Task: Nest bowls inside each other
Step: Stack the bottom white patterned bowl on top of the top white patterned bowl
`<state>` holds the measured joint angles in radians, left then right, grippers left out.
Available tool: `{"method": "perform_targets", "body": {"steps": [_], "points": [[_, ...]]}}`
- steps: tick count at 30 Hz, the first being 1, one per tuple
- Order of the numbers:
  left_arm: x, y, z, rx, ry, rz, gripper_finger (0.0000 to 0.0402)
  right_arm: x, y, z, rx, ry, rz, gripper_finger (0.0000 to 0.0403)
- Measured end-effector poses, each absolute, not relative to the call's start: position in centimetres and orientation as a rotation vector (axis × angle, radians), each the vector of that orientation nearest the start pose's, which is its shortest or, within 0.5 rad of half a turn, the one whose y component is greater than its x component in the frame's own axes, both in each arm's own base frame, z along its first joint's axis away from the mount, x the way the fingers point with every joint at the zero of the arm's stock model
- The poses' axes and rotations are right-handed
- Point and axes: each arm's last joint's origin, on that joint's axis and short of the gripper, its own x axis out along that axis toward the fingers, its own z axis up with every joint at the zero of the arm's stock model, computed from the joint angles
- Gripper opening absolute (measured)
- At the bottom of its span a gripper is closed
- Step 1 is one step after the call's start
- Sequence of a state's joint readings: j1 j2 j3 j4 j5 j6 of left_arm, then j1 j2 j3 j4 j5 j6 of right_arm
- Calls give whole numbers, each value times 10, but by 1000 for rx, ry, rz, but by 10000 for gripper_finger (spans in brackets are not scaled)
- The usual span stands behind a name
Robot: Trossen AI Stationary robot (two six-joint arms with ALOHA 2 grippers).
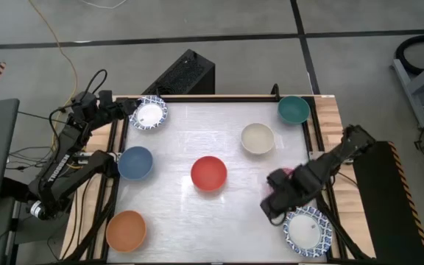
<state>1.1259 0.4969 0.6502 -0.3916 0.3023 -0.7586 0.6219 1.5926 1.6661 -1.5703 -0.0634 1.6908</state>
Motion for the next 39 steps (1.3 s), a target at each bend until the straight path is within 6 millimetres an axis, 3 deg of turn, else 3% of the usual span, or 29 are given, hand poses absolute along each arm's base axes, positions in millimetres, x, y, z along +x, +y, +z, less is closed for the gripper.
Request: {"method": "perform_targets", "body": {"steps": [7, 16, 29, 39], "points": [[57, 99, 304, -883, -139, 853, 258, 220, 205, 320, 982, 1516, -924, 205], [56, 100, 303, -873, -153, 900, 258, 242, 244, 272, 992, 1563, -1004, 204], [55, 100, 303, -868, -160, 924, 258, 256, 270, 206, 870, 1717, -1136, 205], [55, 100, 303, -868, -160, 923, 258, 245, 274, 188, 774, 1753, -1180, 205]]}}
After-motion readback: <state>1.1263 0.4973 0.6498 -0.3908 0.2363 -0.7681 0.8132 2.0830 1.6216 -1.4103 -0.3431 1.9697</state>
